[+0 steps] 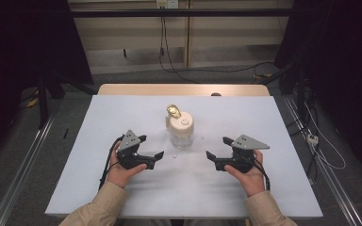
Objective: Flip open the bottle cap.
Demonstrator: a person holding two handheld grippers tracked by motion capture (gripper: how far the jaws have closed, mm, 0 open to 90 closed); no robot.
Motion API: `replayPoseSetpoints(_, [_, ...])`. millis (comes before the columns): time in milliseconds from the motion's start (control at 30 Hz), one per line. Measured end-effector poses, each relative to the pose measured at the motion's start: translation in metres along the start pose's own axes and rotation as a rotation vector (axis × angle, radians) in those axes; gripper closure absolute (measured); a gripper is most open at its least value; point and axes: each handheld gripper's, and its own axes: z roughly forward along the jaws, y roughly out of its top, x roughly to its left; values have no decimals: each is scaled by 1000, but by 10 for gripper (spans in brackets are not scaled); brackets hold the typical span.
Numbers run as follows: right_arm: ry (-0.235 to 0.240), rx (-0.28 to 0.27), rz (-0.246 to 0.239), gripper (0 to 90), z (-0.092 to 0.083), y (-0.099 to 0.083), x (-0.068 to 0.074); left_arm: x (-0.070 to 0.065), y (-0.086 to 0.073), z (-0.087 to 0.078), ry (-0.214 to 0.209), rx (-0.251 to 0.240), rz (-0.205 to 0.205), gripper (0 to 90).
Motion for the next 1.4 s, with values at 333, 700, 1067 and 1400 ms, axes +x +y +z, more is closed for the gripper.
replayPoseSetpoints(333, [-11, 2, -7, 129, -14, -11, -1, 5, -7, -22, 0, 7, 8, 52])
replayPoseSetpoints(700, [-33, 0, -5, 132, -29, -20, -6, 13, -16, -39, 16, 11, 4, 53])
replayPoseSetpoints(1067, [-38, 6, -4, 132, -39, -26, -7, 25, -24, -57, 42, 8, -14, 55])
replayPoseSetpoints(1400, [-50, 15, -2, 132, -46, -32, -11, 29, -29, -67, 47, 7, -25, 60])
